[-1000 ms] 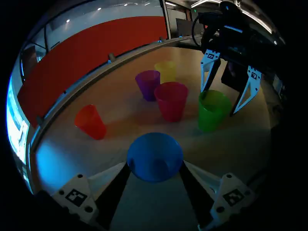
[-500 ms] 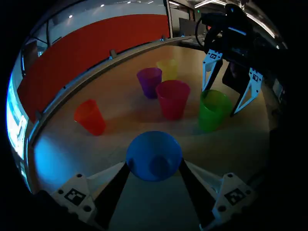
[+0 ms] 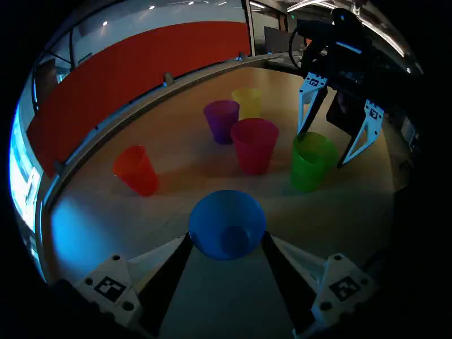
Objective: Pour water
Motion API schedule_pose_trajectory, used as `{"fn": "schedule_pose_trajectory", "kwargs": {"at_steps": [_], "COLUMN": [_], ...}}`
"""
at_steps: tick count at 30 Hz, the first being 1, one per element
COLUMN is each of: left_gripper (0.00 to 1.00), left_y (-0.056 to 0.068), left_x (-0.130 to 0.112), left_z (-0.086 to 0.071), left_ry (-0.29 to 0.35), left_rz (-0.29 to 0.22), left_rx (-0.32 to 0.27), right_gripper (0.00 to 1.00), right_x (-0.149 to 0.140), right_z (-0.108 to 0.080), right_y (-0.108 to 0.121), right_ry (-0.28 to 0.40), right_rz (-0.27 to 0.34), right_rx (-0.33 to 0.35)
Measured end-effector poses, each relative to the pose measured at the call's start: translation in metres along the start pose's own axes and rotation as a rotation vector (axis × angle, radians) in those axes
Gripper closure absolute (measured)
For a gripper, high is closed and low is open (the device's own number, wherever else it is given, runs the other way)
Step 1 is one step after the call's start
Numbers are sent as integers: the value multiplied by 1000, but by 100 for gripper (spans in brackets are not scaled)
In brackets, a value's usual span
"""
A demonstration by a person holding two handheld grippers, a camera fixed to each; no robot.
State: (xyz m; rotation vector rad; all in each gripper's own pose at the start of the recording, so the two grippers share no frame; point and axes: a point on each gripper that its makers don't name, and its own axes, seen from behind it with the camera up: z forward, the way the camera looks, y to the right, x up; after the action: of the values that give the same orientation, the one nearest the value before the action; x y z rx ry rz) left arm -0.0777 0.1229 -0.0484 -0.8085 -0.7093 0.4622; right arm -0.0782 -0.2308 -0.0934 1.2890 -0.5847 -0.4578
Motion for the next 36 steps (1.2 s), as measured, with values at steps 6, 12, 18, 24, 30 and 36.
{"fn": "schedule_pose_trajectory", "kwargs": {"at_steps": [6,12,18,24,30,36], "left_gripper": [11,11,10,10,10,10], "left_y": [-2,-6,-8,-12,-16,-22], "left_x": [-3,-6,-11,-16,-20,-20], "left_z": [-8,-17,-27,-37,-48,-55], "left_ry": [-4,-2,0,2,7,17], "left_rz": [-4,-1,-6,-13,-26,-35], "left_rx": [9,29,49,76,98,123], "right_gripper": [1,1,1,1,1,1], "right_x": [0,2,3,1,-3,-6], "right_z": [-3,-8,-14,-24,-35,-45], "right_y": [-1,-1,-4,-8,-7,-5], "right_ry": [-2,-2,-2,-6,-15,-15], "right_rz": [-4,-11,-15,-14,-12,0], "right_rx": [-4,-14,-26,-40,-69,-103]}}
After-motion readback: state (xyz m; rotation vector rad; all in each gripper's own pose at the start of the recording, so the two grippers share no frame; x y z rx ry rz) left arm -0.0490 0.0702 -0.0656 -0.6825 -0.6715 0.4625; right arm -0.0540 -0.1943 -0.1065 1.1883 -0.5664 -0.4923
